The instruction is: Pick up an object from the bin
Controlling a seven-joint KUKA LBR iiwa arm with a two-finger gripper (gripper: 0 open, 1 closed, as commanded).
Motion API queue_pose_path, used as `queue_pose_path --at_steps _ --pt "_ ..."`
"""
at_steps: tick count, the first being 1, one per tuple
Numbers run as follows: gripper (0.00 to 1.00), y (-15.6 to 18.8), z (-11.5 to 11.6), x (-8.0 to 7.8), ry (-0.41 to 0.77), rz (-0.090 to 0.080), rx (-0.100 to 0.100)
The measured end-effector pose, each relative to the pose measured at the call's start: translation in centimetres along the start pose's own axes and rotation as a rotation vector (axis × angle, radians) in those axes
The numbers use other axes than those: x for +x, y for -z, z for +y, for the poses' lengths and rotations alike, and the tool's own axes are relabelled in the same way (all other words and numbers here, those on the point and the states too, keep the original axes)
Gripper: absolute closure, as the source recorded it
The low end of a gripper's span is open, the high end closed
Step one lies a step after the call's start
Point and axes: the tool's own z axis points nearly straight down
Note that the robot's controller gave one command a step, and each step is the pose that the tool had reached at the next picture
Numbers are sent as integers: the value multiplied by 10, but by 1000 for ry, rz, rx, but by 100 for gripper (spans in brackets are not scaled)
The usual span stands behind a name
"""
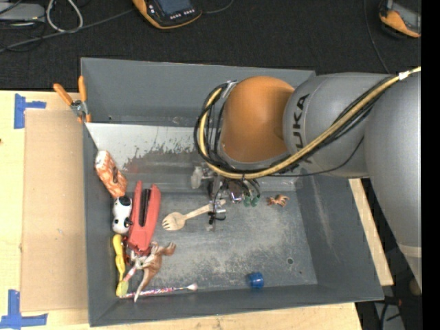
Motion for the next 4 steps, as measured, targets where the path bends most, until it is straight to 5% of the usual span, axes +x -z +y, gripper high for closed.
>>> queue_pose_path --at_steps 1,2,4 --pt "0 -44 -15 -8 224 -6 1" --pt "100 -52 -9 2 -44 -2 -2" --pt "100 -52 -10 2 -46 -1 -3"
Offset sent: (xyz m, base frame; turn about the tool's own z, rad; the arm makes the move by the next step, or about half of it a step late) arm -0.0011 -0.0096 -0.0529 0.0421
